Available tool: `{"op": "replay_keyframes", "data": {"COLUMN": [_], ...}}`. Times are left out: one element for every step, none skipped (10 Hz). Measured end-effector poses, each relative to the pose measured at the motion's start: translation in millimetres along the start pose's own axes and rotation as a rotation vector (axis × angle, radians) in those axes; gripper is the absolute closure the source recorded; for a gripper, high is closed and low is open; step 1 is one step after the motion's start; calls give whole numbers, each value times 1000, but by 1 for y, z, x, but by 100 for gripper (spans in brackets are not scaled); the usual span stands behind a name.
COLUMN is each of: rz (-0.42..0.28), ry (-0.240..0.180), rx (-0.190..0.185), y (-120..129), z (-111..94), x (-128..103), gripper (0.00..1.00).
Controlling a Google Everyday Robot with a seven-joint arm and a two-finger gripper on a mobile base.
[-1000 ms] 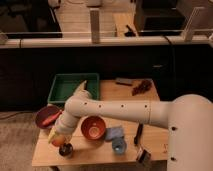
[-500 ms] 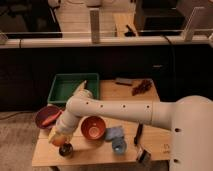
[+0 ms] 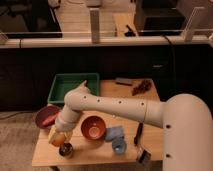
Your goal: Place apple in metal cup
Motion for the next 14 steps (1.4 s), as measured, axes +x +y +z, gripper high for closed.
{"op": "replay_keyframes", "data": {"rz": [-10, -23, -31, -35, -38, -41, -43, -47, -50, -52, -51, -47, -43, -38], "ry": [-22, -41, -54, -64, -67, -74, -79, -83, -87, -88, -87, -85, -82, -76], "rx": [-3, -3, -3, -4, 0, 1, 3, 2, 2, 1, 0, -2, -2, -2], "y": [1, 1, 3, 7, 8, 11, 13, 12, 12, 12, 11, 10, 9, 9], "z": [0, 1, 0, -2, -3, -5, -6, -5, -4, -3, -3, -1, -1, 0], "x": [0, 1, 1, 0, 0, -1, -2, -3, -4, -6, -8, -11, -14, -17], "gripper": [100, 100, 100, 100, 100, 100, 100, 100, 100, 100, 100, 100, 100, 100]}}
